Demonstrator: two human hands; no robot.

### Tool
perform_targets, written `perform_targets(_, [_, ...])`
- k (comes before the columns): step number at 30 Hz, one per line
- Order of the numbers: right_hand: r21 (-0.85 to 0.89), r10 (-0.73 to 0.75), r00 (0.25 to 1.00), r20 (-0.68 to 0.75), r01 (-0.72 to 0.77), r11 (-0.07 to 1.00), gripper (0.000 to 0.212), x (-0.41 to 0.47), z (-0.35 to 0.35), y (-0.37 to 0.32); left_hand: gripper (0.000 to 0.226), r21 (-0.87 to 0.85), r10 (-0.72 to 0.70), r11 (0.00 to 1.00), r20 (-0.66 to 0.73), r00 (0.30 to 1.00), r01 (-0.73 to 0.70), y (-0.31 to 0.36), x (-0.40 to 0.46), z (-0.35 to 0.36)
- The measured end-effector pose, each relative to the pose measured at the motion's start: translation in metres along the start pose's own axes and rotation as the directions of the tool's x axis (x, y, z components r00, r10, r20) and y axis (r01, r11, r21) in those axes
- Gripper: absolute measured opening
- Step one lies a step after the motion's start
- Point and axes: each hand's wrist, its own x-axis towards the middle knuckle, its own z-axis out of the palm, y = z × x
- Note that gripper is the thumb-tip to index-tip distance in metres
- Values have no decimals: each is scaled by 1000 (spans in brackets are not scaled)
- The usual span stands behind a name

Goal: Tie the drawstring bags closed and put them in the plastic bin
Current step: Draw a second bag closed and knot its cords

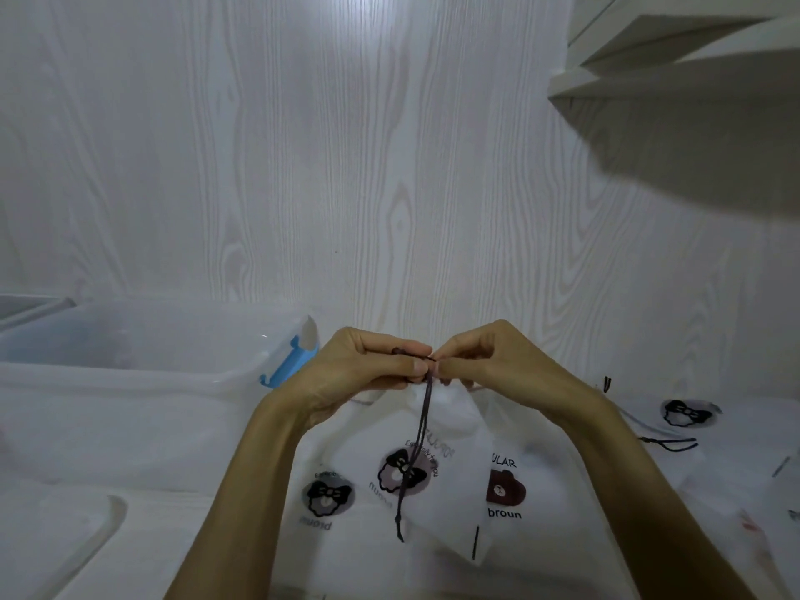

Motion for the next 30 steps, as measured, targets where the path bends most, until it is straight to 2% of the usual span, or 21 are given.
perform_targets(7, [40, -3, 986, -166, 10, 999, 13, 4, 6, -2, 16, 172, 230, 963, -141, 963, -205, 4, 0, -1])
perform_targets(14, [109, 3, 992, -129, 11, 994, 12, 3, 5, 0, 20, 177, 370, 925, -227, 901, -335, -3, 6, 8])
perform_targets(17, [292, 107, 991, -76, -80, 953, 30, 6, 5, 3, 11, 145, 381, 924, -252, 889, -354, -5, 7, 9])
perform_targets(19, [400, 198, 979, -46, -164, 902, 34, 8, 5, 5, 9, 136, 379, 925, -248, 891, -356, -5, 7, 10])
perform_targets(24, [393, 211, 977, 18, -201, 897, 31, 9, 7, 11, 8, 126, 388, 921, -221, 895, -368, -6, 7, 9])
perform_targets(30, [310, 203, 977, -57, -176, 934, 23, 10, 8, 16, 8, 110, 413, 910, -203, 888, -399, -9, 10, 8])
